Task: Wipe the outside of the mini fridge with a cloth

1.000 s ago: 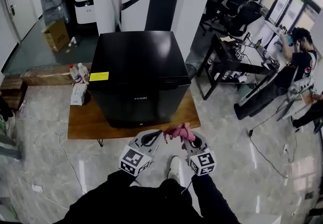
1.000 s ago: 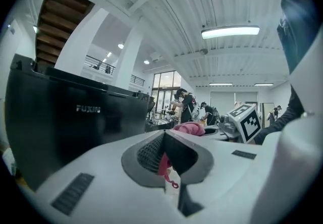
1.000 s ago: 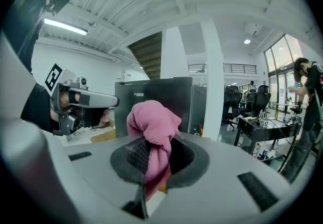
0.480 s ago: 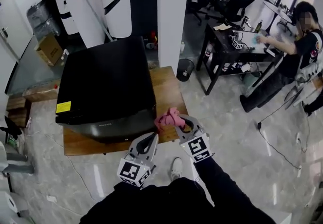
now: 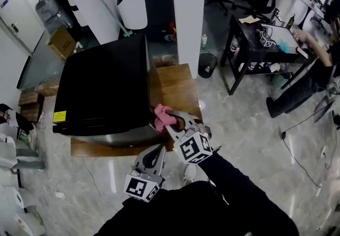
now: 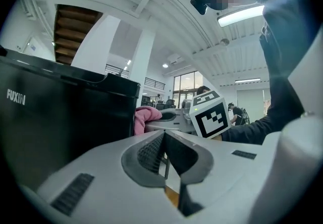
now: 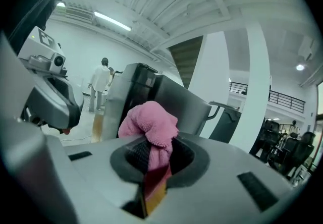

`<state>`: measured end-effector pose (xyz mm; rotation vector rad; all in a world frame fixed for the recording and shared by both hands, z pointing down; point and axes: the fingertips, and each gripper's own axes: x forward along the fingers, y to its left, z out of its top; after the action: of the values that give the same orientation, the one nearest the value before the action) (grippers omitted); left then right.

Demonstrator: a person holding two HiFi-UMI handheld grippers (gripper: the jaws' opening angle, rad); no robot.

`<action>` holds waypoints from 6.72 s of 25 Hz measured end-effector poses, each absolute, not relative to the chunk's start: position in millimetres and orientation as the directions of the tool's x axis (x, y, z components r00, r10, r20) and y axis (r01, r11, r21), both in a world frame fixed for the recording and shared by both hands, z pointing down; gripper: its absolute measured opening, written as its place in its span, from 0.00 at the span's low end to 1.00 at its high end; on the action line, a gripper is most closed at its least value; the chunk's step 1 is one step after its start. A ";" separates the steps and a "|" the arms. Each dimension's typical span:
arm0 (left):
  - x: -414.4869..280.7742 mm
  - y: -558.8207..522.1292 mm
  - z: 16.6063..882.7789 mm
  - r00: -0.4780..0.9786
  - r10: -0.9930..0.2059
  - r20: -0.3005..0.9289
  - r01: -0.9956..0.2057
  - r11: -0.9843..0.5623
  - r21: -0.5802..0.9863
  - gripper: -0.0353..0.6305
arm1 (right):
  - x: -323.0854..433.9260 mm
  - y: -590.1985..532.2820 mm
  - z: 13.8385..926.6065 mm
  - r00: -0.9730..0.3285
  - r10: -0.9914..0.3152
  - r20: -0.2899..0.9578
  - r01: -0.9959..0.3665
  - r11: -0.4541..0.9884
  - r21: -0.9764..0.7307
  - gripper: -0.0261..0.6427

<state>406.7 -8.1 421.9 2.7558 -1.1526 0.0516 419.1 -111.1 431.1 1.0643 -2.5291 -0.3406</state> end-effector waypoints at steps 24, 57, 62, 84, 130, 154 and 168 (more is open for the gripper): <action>463.4 -101.9 459.7 0.479 -0.870 0.115 -0.873 -0.460 0.160 0.06 | 415.9 -238.2 464.0 -0.775 -0.586 0.236 -0.495 0.796 0.348 0.11; 502.0 -160.8 497.0 0.464 -0.866 0.184 -0.885 -0.446 0.135 0.06 | 446.2 -400.1 471.6 -0.678 -0.708 0.198 -0.617 0.694 0.372 0.11; 501.1 -145.7 489.9 0.502 -0.852 0.147 -0.865 -0.491 0.103 0.06 | 488.6 -359.5 454.3 -0.657 -0.738 0.154 -0.637 0.652 0.410 0.11; 453.8 -38.6 567.8 0.641 -0.727 0.245 -0.764 -0.634 0.117 0.06 | 489.0 -135.3 617.3 -0.579 -0.747 0.327 -0.694 0.662 0.284 0.11; 500.4 -174.5 622.8 0.532 -0.779 0.333 -0.847 -0.492 0.203 0.06 | 420.1 -346.0 698.7 -0.700 -0.553 0.452 -0.448 0.833 0.325 0.11; 468.0 -97.4 523.5 0.632 -0.756 0.167 -0.774 -0.612 0.160 0.06 | 454.4 -335.9 627.0 -0.586 -0.699 0.411 -0.626 0.712 0.318 0.11; 308.6 57.1 443.9 0.609 -0.791 0.057 -0.790 -0.598 0.136 0.06 | 396.8 -15.6 500.8 -0.656 -0.693 0.299 -0.705 0.704 0.083 0.11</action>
<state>308.6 57.1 443.9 2.6835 -1.3266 -0.0139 396.8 -15.6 500.8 1.0998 -2.6054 0.0575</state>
